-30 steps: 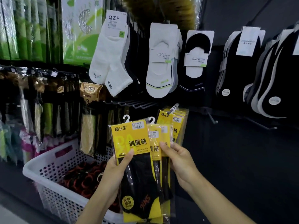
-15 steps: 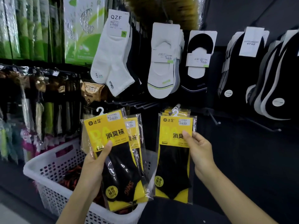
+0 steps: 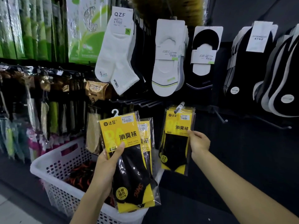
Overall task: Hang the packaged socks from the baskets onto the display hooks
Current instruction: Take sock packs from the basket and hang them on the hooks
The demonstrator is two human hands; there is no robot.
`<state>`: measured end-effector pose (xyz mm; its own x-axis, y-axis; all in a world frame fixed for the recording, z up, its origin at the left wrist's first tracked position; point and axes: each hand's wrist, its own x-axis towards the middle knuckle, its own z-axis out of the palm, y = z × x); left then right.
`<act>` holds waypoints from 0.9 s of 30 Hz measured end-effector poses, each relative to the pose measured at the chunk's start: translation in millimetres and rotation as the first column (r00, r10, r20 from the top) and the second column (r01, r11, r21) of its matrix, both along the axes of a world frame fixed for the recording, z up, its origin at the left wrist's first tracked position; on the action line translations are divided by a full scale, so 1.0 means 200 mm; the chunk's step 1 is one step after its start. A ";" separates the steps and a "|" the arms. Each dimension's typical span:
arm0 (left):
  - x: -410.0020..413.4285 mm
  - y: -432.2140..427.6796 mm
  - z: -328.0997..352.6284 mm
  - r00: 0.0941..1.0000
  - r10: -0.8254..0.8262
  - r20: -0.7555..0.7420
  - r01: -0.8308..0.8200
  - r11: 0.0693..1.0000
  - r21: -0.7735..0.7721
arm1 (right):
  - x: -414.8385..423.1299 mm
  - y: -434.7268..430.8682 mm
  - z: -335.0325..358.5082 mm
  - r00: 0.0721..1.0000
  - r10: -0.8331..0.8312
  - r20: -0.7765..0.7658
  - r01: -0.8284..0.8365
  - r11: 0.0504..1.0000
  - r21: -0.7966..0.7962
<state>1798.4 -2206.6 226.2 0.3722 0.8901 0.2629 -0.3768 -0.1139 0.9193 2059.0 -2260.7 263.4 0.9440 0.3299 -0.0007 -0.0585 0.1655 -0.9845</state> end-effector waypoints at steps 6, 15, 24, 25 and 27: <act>0.05 -0.01 -0.03 0.999 -0.033 -0.040 0.030 0.997 -0.070 | -0.17 -0.17 -0.05 0.951 0.247 0.187 -0.254 0.967 0.017; 0.10 -0.09 -0.03 0.989 -0.137 -0.048 0.132 0.988 -0.084 | -0.39 -0.33 -0.01 0.749 0.598 0.286 -0.628 0.778 0.019; 0.00 -0.01 0.00 1.000 0.028 0.009 -0.028 0.999 -0.042 | -0.23 -0.37 0.07 0.857 0.296 0.422 -0.375 0.920 0.115; -0.01 0.00 0.00 0.999 0.034 0.007 -0.033 0.999 -0.037 | -0.22 -0.35 0.09 0.854 0.288 0.433 -0.368 0.923 0.113; 0.00 0.01 -0.01 0.999 0.045 0.010 -0.045 0.998 -0.035 | -0.21 -0.32 0.10 0.844 0.278 0.460 -0.354 0.931 0.088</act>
